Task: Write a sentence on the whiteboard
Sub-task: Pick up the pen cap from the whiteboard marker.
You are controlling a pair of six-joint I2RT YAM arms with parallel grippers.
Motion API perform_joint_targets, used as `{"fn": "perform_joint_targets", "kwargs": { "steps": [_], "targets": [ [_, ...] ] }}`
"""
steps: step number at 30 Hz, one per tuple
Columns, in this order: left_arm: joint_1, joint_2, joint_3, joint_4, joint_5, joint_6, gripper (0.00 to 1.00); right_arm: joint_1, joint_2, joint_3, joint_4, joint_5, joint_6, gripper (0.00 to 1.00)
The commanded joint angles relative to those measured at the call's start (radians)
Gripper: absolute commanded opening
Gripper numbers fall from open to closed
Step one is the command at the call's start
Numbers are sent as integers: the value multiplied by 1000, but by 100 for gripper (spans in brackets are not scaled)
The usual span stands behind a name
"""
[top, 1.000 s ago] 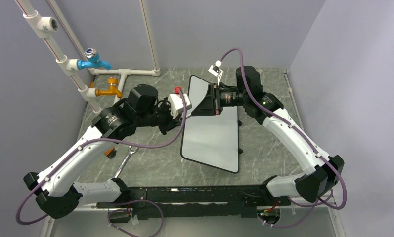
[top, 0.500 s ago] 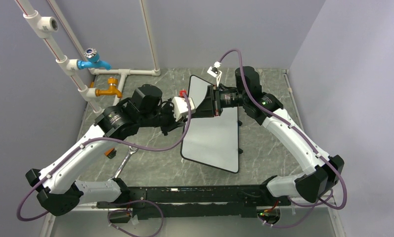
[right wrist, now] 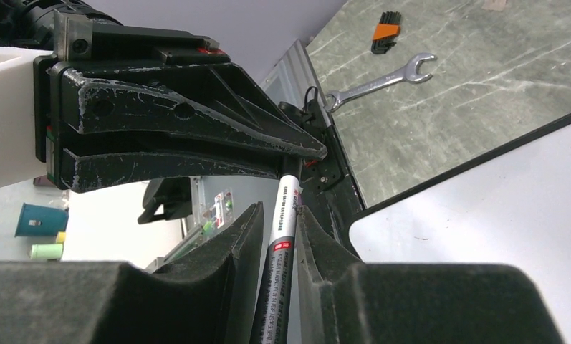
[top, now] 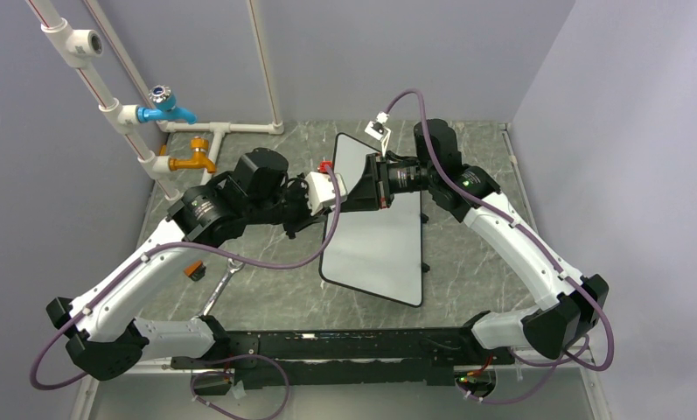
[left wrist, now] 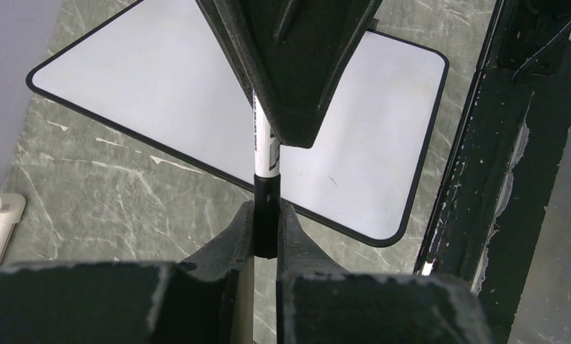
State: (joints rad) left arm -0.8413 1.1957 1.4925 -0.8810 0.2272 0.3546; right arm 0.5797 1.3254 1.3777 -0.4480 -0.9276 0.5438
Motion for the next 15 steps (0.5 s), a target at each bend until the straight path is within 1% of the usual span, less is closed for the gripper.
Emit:
{"fn": "perform_joint_targets", "kwargs": {
  "steps": [1, 3, 7, 10, 12, 15],
  "targets": [
    [-10, 10, 34, 19, -14, 15, 0, 14, -16, 21, 48, -7, 19, 25],
    [-13, 9, 31, 20, -15, 12, 0, 14, -18, 16, 68, 0, 34, 25],
    [-16, 4, 27, 22, -16, 8, 0, 16, -17, 8, 79, 33, 46, 14],
    [-18, -2, 22, 23, -16, 3, 0, 16, -19, 3, 87, 58, 57, 11],
    [-18, -5, 17, 25, -16, 0, 0, 16, -19, -2, 99, 63, 66, 10],
    [-20, -8, 12, 26, -13, -6, 0, 16, -21, -9, 111, 76, 75, 13]
  ]
}}
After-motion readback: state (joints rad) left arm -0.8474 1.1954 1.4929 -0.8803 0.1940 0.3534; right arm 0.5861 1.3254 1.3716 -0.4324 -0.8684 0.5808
